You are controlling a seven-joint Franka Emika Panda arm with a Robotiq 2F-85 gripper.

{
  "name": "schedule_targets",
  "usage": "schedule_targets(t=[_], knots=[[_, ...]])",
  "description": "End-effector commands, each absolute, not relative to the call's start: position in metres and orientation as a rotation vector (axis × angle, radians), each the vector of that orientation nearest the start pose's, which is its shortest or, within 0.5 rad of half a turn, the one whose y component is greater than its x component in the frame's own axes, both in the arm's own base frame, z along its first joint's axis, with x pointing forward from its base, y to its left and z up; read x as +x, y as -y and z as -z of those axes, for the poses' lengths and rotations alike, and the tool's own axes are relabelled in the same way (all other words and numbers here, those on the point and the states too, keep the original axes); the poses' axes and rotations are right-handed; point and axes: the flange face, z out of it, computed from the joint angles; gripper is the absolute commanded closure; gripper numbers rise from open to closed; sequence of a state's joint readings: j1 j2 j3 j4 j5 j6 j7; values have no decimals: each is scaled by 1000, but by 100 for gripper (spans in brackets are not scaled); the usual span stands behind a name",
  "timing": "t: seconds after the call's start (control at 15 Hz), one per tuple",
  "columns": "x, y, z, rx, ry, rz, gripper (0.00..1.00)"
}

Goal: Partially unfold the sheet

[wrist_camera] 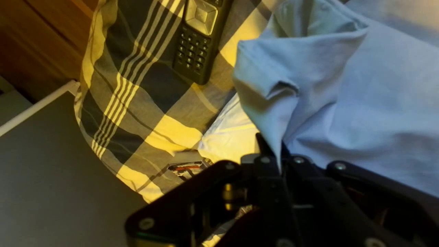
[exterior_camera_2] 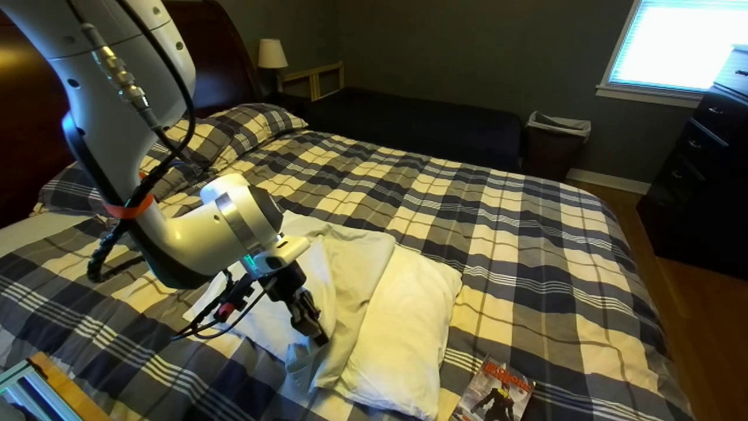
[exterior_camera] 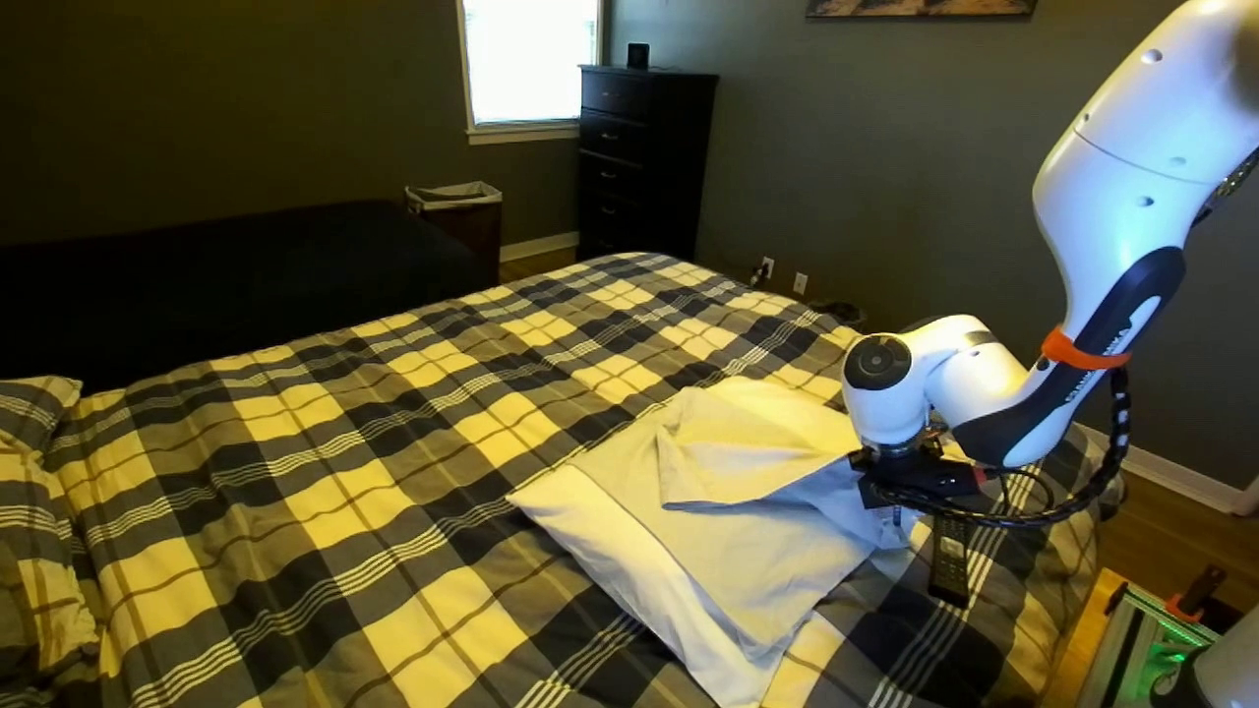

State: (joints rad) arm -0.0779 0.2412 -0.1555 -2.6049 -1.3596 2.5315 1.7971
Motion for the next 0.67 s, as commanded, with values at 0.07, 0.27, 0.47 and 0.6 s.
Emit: schedule_targets(t=[0.07,0.27,0.47,0.6], knots=[[381,86,-148,2339,938,-300,97],[386,92,-151,2330,960,-316,99],[399,126,-160,2303,1047,-303,99],[404,148,-166,2274,1096,-292,99]])
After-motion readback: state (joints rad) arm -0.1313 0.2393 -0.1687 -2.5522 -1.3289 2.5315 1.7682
